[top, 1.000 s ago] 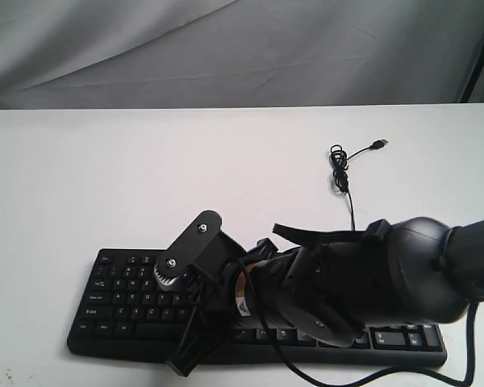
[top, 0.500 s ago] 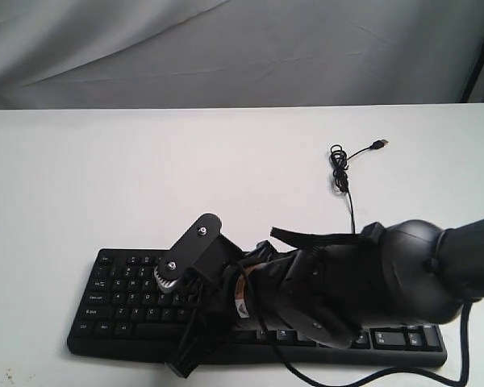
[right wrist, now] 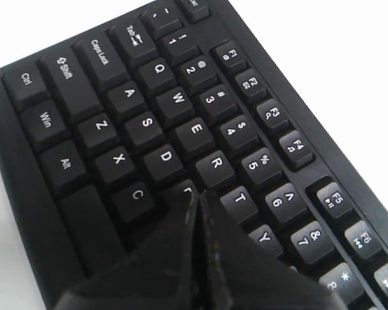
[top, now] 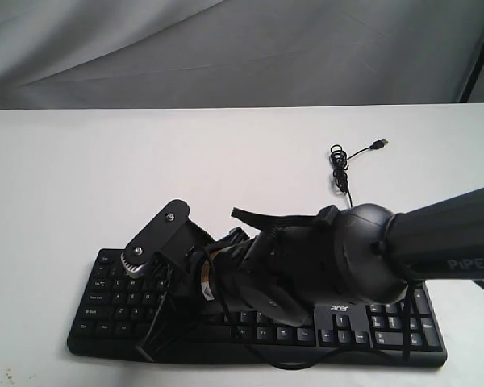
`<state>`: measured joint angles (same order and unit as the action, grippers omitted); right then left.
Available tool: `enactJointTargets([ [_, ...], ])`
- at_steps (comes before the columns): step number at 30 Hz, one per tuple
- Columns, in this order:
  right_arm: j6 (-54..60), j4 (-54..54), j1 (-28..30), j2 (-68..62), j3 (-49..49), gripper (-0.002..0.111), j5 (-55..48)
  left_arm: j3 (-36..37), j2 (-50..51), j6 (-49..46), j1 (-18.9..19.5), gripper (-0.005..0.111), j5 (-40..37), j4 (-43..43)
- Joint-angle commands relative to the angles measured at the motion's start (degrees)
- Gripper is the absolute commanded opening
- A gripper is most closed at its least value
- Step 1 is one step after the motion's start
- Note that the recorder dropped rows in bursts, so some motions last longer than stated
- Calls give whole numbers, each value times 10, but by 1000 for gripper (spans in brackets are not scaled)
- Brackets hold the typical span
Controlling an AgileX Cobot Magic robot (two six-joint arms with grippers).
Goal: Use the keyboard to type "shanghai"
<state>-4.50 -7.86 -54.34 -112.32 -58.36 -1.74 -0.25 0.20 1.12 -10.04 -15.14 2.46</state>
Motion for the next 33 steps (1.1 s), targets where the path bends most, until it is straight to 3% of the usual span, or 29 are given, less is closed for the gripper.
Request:
enactJointTargets([
  [1, 5, -3, -1, 0, -5, 0, -1, 2, -2, 2, -2, 0, 3, 0],
  [33, 17, -3, 10, -1, -4, 0, -6, 2, -2, 2, -2, 0, 3, 0],
])
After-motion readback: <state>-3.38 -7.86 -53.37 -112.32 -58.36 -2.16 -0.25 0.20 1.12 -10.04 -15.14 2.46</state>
